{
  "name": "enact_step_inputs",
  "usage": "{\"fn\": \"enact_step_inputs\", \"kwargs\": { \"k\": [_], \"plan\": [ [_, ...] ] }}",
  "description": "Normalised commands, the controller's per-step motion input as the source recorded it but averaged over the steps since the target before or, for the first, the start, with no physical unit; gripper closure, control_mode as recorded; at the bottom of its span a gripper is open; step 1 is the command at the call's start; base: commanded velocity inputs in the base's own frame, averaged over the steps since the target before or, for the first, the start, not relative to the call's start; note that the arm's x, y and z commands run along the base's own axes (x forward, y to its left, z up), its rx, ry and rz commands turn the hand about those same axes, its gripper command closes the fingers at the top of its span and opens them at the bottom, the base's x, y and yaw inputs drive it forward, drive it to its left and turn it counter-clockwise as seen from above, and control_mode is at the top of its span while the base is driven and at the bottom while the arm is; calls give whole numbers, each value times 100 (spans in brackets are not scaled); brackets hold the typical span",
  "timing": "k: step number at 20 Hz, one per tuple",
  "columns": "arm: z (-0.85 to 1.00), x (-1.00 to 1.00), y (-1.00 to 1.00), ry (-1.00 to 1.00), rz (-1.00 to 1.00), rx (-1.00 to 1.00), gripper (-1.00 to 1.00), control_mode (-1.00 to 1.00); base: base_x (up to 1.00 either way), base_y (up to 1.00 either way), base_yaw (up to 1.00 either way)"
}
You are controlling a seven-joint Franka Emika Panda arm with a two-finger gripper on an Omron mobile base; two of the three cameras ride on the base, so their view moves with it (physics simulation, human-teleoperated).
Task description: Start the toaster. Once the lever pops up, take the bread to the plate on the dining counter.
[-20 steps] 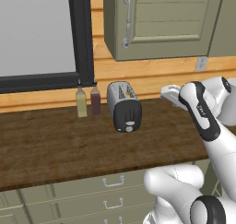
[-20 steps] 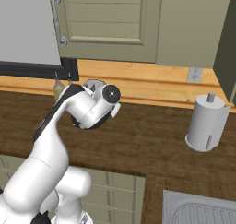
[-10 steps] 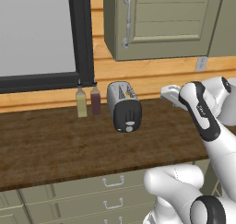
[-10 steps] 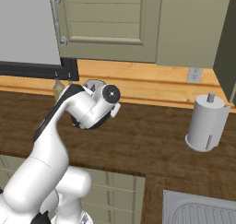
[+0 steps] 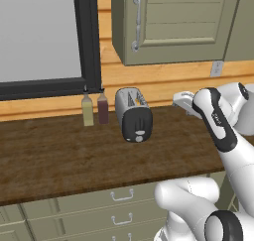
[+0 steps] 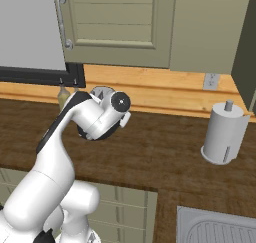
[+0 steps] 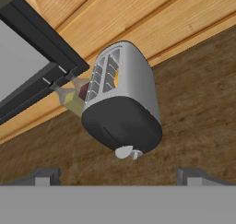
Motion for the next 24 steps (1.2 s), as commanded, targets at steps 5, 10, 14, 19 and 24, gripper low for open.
{"fn": "enact_step_inputs", "kwargs": {
  "k": [5, 10, 14, 19, 24],
  "plan": [
    [0, 0, 0, 0, 0, 0, -100, -100, 0, 0, 0],
    [0, 0, 0, 0, 0, 0, -100, -100, 0, 0, 0],
    [0, 0, 0, 0, 0, 0, -100, -100, 0, 0, 0],
    [0, 0, 0, 0, 0, 0, -100, -100, 0, 0, 0],
    [0, 0, 0, 0, 0, 0, -100, -100, 0, 0, 0]
  ]
}}
